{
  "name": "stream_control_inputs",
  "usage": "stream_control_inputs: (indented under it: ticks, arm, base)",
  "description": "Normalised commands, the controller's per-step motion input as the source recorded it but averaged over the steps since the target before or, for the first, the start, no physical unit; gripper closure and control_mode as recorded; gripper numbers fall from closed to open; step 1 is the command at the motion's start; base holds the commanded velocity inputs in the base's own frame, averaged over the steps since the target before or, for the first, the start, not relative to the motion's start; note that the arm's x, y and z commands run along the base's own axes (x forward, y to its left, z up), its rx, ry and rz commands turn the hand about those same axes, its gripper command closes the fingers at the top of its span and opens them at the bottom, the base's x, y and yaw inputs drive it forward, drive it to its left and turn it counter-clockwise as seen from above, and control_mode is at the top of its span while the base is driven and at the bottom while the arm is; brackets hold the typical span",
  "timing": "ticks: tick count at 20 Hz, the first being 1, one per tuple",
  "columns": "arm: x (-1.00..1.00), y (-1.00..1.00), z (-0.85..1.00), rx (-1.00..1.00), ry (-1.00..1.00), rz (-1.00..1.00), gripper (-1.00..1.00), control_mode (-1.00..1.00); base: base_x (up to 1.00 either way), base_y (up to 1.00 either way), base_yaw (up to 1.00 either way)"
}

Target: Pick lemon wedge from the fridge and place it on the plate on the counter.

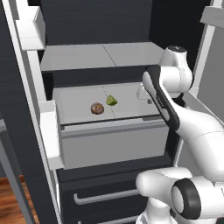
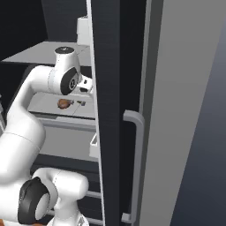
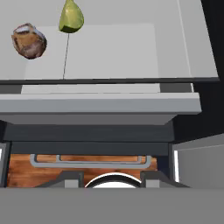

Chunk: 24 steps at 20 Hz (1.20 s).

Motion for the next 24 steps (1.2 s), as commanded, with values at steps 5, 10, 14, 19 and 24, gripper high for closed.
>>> stream_control_inputs:
  ticks: [5,10,14,19,24]
  arm:
    - [-0.23,0.13,0.00,0.00,-0.02,0.00,-1.00,-1.00]
    - [-0.14,0.49,-0.14,0.00,-0.12,0.07,-1.00,-1.00]
    - [0.00,0.57,-0.34,0.00,-0.18,0.12,-1.00,-1.00]
    - [0.27,0.32,-0.15,0.00,-0.19,0.07,-1.00,-1.00]
    - [0.48,0.09,0.00,0.00,-0.06,0.00,-1.00,-1.00]
  base:
    - [0.00,0.00,0.00]
    - [0.00,0.00,0.00]
    - [0.00,0.00,0.00]
    - [0.00,0.00,0.00]
    - [0.00,0.00,0.00]
